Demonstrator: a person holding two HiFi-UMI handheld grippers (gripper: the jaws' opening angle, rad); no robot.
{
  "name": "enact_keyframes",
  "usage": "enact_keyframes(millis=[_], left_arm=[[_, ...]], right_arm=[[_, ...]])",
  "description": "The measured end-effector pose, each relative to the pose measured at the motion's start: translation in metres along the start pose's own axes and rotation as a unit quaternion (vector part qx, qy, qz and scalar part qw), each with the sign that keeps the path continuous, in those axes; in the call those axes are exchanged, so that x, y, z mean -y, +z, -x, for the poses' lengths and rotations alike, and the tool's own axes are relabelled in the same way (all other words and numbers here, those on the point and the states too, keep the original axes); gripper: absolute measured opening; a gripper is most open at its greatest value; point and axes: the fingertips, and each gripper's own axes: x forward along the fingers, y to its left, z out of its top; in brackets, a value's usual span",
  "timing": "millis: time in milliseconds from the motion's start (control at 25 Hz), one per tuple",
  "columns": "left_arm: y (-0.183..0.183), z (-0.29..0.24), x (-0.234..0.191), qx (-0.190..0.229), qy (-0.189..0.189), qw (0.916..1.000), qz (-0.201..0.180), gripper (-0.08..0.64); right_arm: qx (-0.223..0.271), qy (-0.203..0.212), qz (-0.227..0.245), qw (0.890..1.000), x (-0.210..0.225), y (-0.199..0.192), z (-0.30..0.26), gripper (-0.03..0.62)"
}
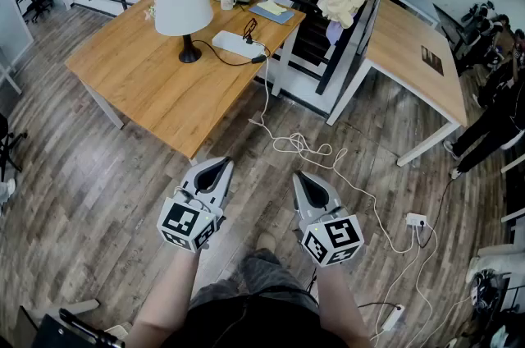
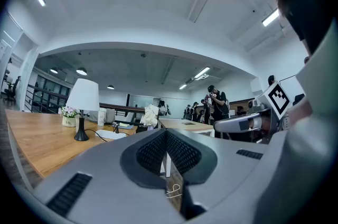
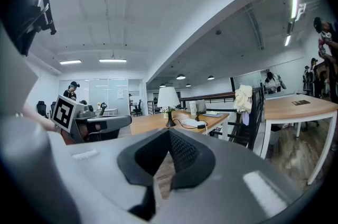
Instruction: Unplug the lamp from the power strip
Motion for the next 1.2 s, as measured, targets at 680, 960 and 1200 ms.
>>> enact_keyframes(millis=[680, 960, 1200], left_arm=[[-0.007, -0.124, -0.024, -0.008, 0.047, 0.9988, -0.004, -0.003], [-0.007, -0.145, -0.03, -0.007, 0.067, 0.9977, 0.002, -0.003], [-0.004, -0.156, -0.046, -0.003, 0.082, 0.9967, 0.002, -0.003]], right_arm=[[0.003, 0.065, 0.008, 0.998, 0.107, 0.015, -0.075, 0.006], [0.006, 0.069, -0.004, 0.998, 0.135, 0.016, -0.089, 0.006], [0.003, 0.076, -0.01, 0.997, 0.145, 0.014, -0.108, 0.008]])
